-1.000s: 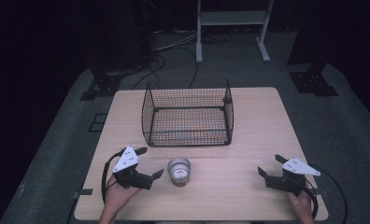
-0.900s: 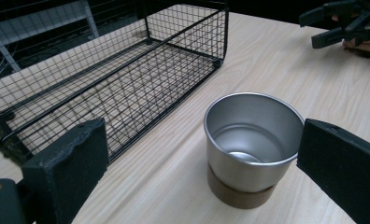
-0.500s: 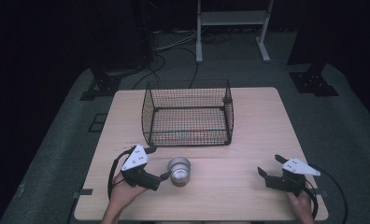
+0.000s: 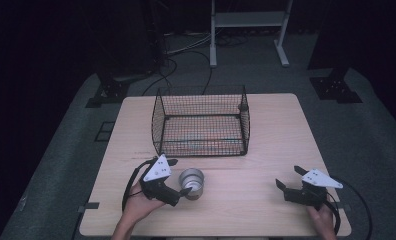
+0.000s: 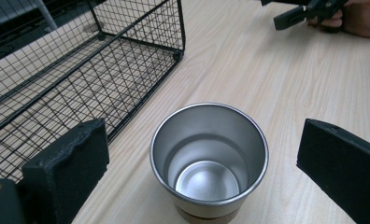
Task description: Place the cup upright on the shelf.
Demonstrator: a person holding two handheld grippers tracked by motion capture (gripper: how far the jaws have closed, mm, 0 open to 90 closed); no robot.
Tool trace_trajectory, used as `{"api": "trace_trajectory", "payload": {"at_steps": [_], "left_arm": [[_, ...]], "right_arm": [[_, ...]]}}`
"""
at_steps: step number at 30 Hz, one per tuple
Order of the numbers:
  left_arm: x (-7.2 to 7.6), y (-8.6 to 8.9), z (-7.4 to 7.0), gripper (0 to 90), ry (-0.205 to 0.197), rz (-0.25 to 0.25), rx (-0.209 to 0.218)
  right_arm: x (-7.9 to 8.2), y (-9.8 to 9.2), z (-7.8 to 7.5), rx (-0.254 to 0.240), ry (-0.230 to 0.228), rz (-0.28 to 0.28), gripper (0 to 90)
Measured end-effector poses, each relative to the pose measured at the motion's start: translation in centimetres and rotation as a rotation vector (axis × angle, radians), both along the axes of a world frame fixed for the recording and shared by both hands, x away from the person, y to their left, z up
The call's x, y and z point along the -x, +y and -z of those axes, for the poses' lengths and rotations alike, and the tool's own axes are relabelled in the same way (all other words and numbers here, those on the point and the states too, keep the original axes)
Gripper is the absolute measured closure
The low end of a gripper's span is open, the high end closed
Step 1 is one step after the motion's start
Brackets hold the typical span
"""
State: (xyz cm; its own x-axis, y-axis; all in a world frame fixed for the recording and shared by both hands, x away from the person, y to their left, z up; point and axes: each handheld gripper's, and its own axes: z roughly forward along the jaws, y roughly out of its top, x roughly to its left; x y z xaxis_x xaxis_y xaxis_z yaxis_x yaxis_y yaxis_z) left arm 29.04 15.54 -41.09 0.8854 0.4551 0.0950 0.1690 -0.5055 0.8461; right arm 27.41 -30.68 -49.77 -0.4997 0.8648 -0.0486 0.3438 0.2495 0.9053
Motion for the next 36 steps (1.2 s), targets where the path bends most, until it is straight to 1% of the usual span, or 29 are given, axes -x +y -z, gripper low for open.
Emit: {"api": "trace_trajectory", "payload": {"at_steps": [2, 6, 13, 16, 18, 22, 24, 26, 28, 31, 36], "left_arm": [[-0.2, -0.3, 0.1, 1.3, 0.01, 0.005, -0.01], [-0.3, -0.9, 0.4, 1.3, 0.017, 0.02, -0.039], [-0.7, -1.8, 0.8, 1.3, 0.036, 0.041, -0.074], [-0.8, -2.0, 1.0, 1.3, 0.041, 0.044, -0.081], [-0.9, -2.2, 1.2, 1.3, 0.046, 0.049, -0.097], [-1.2, -2.5, 1.6, 1.3, 0.06, 0.045, -0.116], [-1.4, -2.5, 1.8, 1.3, 0.063, 0.045, -0.134], [-1.5, -2.6, 2.0, 1.3, 0.068, 0.042, -0.133], [-1.6, -2.6, 2.1, 1.3, 0.07, 0.036, -0.144], [-1.8, -2.7, 2.4, 1.3, 0.085, 0.04, -0.142], [-2.0, -2.9, 2.7, 1.3, 0.094, 0.04, -0.159]], "right_arm": [[0.0, 0.0, 0.0, 0.0, 0.0, 0.0, 13.4], [0.0, 0.0, 0.0, -0.001, -0.001, 0.0, 13.4], [0.0, -0.1, 0.0, -0.003, 0.0, 0.0, 13.4], [0.0, 0.0, 0.0, -0.002, -0.002, -0.001, 13.4], [0.0, 0.0, 0.0, -0.002, -0.002, -0.001, 13.4], [0.0, 0.0, 0.0, -0.002, -0.002, -0.001, 13.4], [0.0, 0.0, 0.0, -0.002, -0.002, -0.001, 13.4], [0.0, 0.0, 0.0, -0.002, -0.002, -0.001, 13.4], [0.0, 0.0, 0.0, -0.003, -0.003, -0.001, 13.4], [0.0, 0.0, 0.0, -0.003, -0.003, -0.002, 13.4], [0.0, 0.0, 0.0, -0.003, -0.003, -0.003, 13.4]]}}
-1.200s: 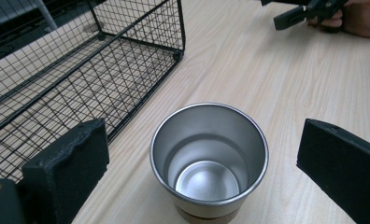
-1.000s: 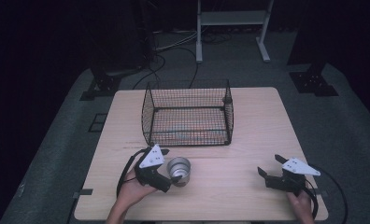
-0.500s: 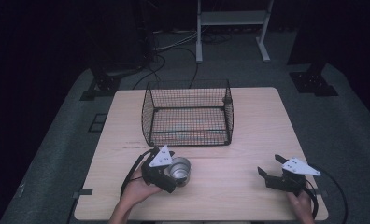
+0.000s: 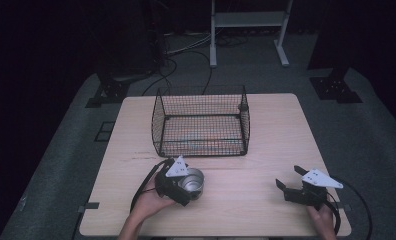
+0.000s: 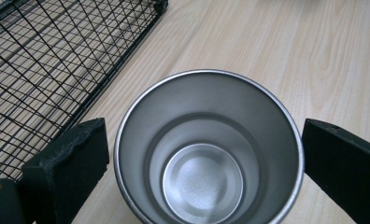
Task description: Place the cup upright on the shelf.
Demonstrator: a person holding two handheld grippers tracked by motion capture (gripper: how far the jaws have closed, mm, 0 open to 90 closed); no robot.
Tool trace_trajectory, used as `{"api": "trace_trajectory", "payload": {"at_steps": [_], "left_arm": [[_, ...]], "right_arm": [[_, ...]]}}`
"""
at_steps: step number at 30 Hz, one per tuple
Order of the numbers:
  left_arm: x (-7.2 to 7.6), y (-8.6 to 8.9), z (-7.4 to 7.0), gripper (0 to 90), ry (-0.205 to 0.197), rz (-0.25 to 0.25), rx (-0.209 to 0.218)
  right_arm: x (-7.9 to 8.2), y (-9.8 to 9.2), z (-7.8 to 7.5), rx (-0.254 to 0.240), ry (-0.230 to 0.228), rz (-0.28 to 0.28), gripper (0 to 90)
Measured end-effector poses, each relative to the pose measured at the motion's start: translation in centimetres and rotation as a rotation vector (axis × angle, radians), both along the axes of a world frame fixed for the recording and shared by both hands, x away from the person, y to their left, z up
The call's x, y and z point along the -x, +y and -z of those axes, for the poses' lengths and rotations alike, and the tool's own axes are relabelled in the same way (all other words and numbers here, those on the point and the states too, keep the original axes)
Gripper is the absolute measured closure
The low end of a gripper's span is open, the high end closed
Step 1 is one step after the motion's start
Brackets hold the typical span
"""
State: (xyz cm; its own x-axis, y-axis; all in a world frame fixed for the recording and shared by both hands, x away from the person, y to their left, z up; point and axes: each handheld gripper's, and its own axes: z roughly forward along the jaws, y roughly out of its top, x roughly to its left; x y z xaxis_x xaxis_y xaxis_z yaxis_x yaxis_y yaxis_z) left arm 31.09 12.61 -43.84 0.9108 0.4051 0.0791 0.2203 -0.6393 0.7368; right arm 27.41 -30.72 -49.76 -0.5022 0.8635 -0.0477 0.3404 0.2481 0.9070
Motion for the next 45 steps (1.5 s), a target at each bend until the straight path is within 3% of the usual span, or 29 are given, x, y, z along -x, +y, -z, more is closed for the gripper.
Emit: {"api": "trace_trajectory", "payload": {"at_steps": [8, 17, 20, 29, 45], "left_arm": [[-0.4, -0.3, 0.5, 1.3, 0.02, 0.0, -0.028], [-0.5, -0.2, 1.6, 1.3, 0.046, -0.008, -0.029], [-0.5, 0.0, 1.6, 3.8, 0.038, 0.004, -0.011], [-0.4, -0.1, 1.8, 14.6, 0.024, 0.031, -0.011], [-0.8, 0.2, 1.0, 17.1, 0.043, 0.037, 0.022]], "right_arm": [[0.0, 0.0, 0.0, -0.001, -0.001, -0.001, 13.4], [0.0, 0.0, 0.0, -0.001, -0.002, -0.002, 13.4], [0.0, 0.0, 0.0, -0.001, -0.002, -0.002, 13.4], [0.0, 0.0, 0.0, -0.001, -0.002, -0.002, 13.4], [0.0, 0.0, 0.0, 0.0, -0.002, -0.001, 13.4]]}}
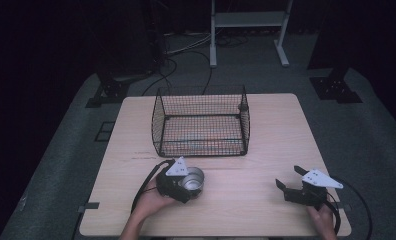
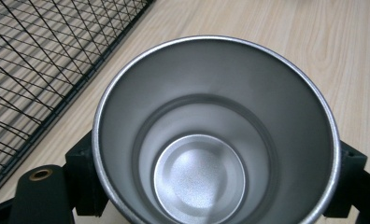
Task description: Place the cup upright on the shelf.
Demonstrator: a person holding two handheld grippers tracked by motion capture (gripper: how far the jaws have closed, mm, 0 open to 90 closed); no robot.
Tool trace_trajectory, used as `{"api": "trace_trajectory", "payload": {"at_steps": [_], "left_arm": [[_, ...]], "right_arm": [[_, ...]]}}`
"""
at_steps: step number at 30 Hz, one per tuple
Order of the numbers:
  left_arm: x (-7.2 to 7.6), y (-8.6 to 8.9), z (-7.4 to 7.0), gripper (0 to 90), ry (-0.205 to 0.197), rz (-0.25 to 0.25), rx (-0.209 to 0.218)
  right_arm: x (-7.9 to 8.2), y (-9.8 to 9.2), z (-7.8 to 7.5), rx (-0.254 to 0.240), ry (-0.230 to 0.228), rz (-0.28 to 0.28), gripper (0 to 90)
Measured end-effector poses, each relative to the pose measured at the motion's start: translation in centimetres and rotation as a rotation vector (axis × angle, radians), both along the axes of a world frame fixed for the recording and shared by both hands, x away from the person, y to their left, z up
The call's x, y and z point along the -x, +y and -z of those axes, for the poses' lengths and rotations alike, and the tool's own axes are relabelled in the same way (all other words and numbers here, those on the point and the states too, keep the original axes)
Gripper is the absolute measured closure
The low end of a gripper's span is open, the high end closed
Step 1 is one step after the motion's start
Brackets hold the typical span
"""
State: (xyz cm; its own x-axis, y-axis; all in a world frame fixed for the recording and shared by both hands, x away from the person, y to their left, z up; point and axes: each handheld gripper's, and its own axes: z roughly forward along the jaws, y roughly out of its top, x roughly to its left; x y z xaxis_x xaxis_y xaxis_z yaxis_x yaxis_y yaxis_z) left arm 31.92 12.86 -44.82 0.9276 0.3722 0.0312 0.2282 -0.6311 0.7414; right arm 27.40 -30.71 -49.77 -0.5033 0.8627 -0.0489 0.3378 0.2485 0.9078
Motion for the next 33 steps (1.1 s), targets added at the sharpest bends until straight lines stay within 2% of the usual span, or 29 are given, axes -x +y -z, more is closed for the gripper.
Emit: {"api": "trace_trajectory", "payload": {"at_steps": [9, 22, 33], "left_arm": [[-0.2, -0.6, -1.6, 17.6, -0.002, 0.013, 0.028], [-0.9, -1.1, -3.3, 17.6, -0.013, 0.018, 0.021], [-1.7, -0.7, -5.9, 17.6, -0.035, 0.02, 0.006]], "right_arm": [[0.0, 0.0, 0.0, 0.0, -0.001, -0.004, 13.4], [0.0, -0.1, 0.0, -0.012, 0.002, -0.003, 13.4], [-0.1, -0.1, 0.0, -0.016, 0.001, -0.003, 13.4]]}}
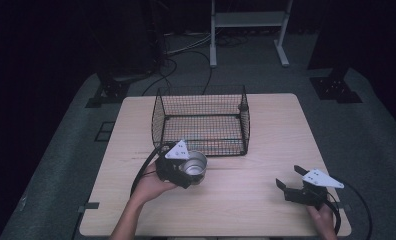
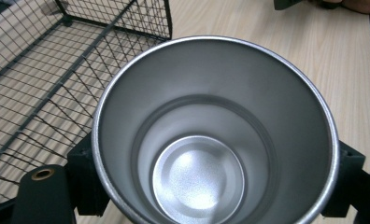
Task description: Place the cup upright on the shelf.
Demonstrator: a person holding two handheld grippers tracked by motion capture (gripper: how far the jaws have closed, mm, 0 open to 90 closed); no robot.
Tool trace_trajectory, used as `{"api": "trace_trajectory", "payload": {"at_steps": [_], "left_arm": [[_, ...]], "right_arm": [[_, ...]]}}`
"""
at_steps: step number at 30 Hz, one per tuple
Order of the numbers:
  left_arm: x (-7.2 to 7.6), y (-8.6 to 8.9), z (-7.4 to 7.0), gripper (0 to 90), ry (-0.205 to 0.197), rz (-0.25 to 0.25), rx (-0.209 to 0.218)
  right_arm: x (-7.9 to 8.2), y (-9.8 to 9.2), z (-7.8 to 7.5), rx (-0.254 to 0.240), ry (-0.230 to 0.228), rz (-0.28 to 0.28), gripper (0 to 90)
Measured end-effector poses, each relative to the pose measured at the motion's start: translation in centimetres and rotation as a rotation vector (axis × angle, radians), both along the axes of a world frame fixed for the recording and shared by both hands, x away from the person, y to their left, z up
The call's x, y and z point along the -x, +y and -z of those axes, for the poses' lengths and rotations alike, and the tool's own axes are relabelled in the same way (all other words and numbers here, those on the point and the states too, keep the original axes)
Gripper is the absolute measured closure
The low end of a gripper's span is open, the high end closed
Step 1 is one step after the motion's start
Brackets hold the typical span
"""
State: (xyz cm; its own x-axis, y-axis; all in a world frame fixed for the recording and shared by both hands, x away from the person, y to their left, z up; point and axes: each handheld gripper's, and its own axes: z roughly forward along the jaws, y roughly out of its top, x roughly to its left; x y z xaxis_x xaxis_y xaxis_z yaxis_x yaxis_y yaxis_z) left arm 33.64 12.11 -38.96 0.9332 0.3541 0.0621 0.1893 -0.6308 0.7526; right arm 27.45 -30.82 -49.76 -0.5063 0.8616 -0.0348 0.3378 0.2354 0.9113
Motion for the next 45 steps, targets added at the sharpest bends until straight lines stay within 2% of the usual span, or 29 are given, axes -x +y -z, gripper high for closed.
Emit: {"api": "trace_trajectory", "payload": {"at_steps": [6, 12, 20, 23, 30, 35, 36, 39, 42, 45], "left_arm": [[-0.7, 0.1, -1.2, 17.7, -0.006, 0.007, 0.013], [-1.5, -0.2, -2.6, 17.7, -0.016, 0.025, -0.013], [-2.3, -0.4, -4.3, 17.7, -0.014, 0.034, -0.006], [-2.5, -0.3, -5.0, 17.7, -0.025, 0.044, -0.024], [-3.6, -0.5, -6.3, 17.7, -0.019, 0.047, -0.014], [-4.6, -0.6, -7.1, 17.7, -0.008, 0.053, -0.035], [-4.7, -0.7, -7.2, 17.7, -0.004, 0.046, -0.029], [-5.2, -0.8, -7.7, 17.7, -0.009, 0.051, -0.043], [-5.7, -0.9, -7.9, 17.7, -0.007, 0.046, -0.031], [-6.2, -1.0, -8.3, 17.7, -0.001, 0.041, -0.036]], "right_arm": [[0.0, 0.0, 0.0, 0.002, -0.002, 0.0, 13.4], [0.0, 0.0, 0.0, -0.001, -0.002, 0.003, 13.4], [0.0, 0.0, 0.0, 0.008, -0.009, 0.0, 13.4], [0.0, 0.1, 0.0, 0.008, -0.006, -0.002, 13.4], [0.0, 0.0, 0.0, 0.009, -0.01, -0.003, 13.4], [0.0, 0.0, 0.0, 0.006, -0.01, -0.002, 13.4], [0.0, 0.0, 0.0, 0.005, -0.01, -0.003, 13.4], [0.0, 0.0, 0.0, 0.005, -0.009, -0.003, 13.4], [0.0, -0.1, 0.0, -0.003, -0.008, -0.001, 13.4], [0.0, -0.1, 0.0, -0.005, -0.008, 0.0, 13.4]]}}
